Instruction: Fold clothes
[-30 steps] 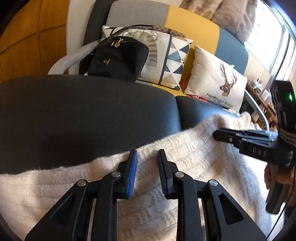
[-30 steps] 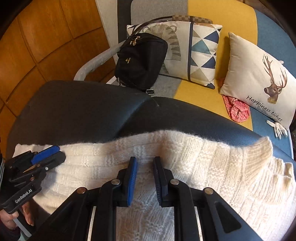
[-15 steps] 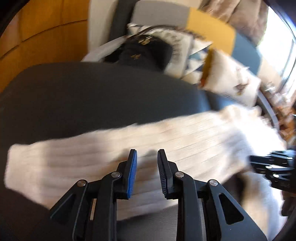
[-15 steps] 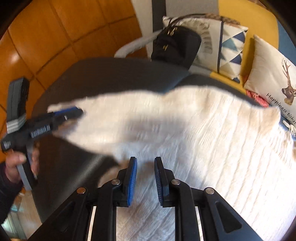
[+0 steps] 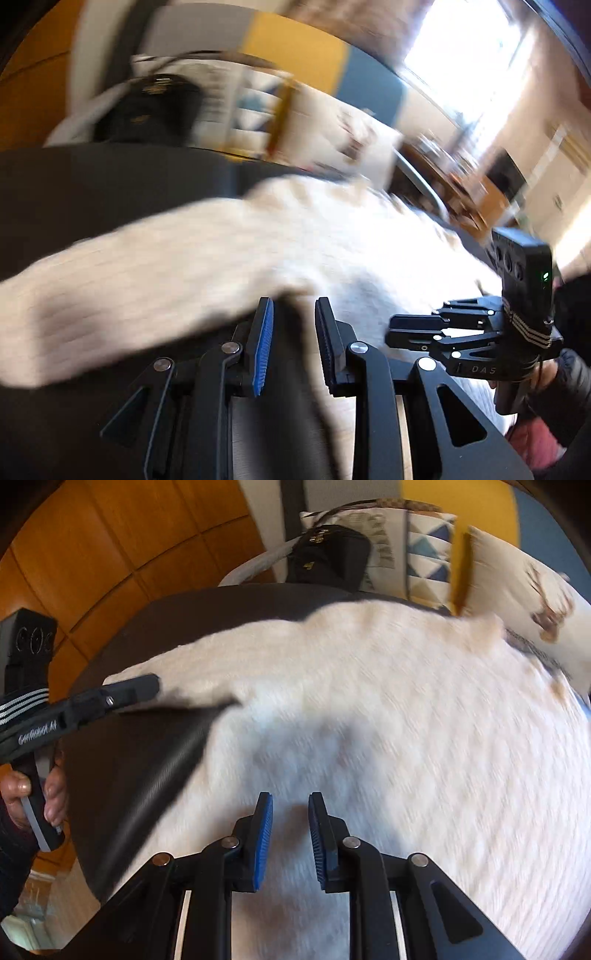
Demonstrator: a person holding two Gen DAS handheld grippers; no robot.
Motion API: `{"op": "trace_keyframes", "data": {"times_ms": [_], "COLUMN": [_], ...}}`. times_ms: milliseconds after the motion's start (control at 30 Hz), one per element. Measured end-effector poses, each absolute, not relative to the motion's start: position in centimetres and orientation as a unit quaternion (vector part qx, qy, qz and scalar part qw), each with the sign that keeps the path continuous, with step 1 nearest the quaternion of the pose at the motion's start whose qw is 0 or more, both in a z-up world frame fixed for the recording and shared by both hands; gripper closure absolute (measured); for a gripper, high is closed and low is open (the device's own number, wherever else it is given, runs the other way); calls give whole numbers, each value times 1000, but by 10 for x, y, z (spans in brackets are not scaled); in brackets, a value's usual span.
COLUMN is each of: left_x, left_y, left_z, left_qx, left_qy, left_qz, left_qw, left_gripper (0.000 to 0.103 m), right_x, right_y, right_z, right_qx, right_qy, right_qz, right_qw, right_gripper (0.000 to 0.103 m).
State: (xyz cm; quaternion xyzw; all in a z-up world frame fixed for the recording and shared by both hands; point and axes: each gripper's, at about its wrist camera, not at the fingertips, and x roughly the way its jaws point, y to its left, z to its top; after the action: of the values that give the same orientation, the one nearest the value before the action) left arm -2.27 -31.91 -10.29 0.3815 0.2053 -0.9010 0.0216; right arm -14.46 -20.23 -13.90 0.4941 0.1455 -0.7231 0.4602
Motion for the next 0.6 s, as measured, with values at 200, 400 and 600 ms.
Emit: {"op": "trace_keyframes", "data": {"times_ms": [200, 400, 600], "left_x": [-78, -84, -55], "left_y": [-296, -311, -295], "left_z": [-123, -137, -119], "left_qx": [445, 460, 438], "left_qy": [190, 210, 237], "left_qz": [-875, -862, -867], "left_qw": [-16, 9, -9], "left_gripper": [78, 84, 84], "right_x": [-128, -121, -107], "right_y": [-167, -151, -143], "right_z": [-142, -150, -129], "right_qx": [502, 501, 502], "right_qy": [134, 144, 104], "right_qz": [-727, -729, -722], "right_qw": [449, 444, 464], "right_gripper": [84, 86, 84]}}
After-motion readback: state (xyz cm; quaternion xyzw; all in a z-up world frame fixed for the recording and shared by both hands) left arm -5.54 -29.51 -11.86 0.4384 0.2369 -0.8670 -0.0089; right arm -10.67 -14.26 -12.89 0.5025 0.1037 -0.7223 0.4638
